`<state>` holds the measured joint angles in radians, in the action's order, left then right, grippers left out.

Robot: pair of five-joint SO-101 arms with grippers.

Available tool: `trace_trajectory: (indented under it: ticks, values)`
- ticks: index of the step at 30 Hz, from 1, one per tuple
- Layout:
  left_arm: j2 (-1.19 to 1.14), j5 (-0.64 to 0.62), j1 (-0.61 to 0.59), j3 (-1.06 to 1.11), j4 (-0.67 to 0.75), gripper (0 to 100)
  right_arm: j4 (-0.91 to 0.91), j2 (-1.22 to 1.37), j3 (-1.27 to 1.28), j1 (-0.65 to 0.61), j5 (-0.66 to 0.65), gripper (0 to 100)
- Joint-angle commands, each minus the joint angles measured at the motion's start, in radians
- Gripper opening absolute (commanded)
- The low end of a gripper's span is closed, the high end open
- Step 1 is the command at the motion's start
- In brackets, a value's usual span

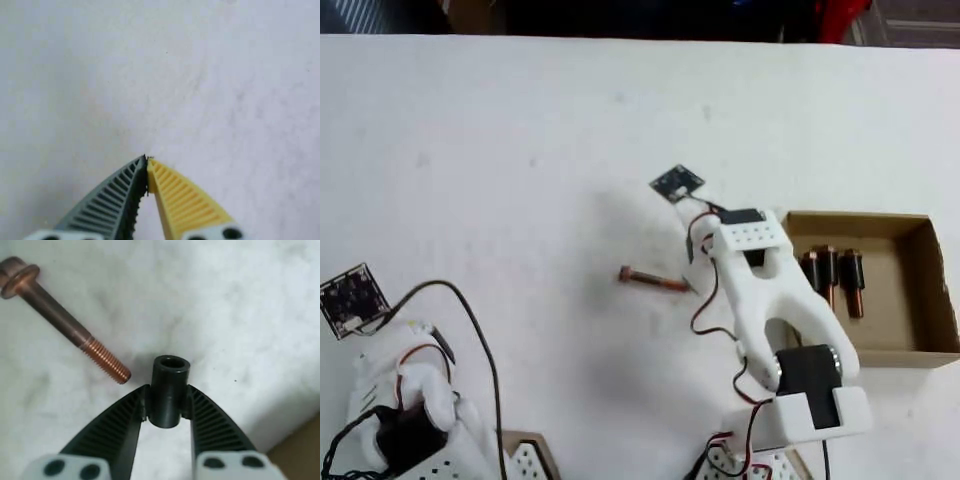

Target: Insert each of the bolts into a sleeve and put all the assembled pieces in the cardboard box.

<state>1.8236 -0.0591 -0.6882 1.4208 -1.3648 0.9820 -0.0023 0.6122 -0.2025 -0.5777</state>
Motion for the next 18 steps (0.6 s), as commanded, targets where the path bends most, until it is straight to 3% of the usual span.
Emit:
trace_trajectory:
  ticks: [1,7,18]
  values:
    - [0.004,-0.011,-0.004,-0.002,0.026,2,0.010,-0.048,-0.009,0.005,-0.009,8.2]
    - [0.004,-0.011,-0.004,-0.002,0.026,2,0.012,-0.048,-0.006,0.008,-0.009,16.6]
    - [0.004,-0.011,-0.004,-0.002,0.026,2,0.010,-0.045,-0.051,0.004,-0.005,13.2]
